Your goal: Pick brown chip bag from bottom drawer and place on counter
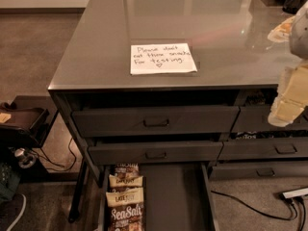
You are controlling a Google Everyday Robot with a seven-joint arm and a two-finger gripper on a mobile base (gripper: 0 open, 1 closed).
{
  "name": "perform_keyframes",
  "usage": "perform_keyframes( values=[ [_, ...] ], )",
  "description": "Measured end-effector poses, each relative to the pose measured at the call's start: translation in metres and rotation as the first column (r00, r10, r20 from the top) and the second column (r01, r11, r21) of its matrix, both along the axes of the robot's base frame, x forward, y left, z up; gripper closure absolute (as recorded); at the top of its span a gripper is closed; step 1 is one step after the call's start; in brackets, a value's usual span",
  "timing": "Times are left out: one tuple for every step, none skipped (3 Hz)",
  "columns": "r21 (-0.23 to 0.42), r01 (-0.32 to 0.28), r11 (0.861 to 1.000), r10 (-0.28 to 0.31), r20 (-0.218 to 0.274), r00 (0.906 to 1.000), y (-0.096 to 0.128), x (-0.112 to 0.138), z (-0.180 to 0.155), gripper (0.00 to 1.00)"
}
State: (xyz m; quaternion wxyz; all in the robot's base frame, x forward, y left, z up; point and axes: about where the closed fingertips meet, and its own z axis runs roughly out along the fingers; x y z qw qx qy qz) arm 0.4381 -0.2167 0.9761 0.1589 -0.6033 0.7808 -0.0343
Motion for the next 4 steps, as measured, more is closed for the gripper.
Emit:
perform_keyframes(
  values=[
    [0.0,0.0,1.0,0.0,0.0,1.0,0.0,0.0,0.0,0.0],
    [0.078,-0.003,0.997,0.003,-0.001,1.0,0.005,-0.004,-0.013,0.0],
    [0.212,-0.034,0.977,0.031,0.018,0.9994,0.031,-0.022,-0.04,0.0],
    [0.362,-0.093,0.927,0.08,0.052,0.9954,0.076,-0.044,-0.089,0.0]
  ],
)
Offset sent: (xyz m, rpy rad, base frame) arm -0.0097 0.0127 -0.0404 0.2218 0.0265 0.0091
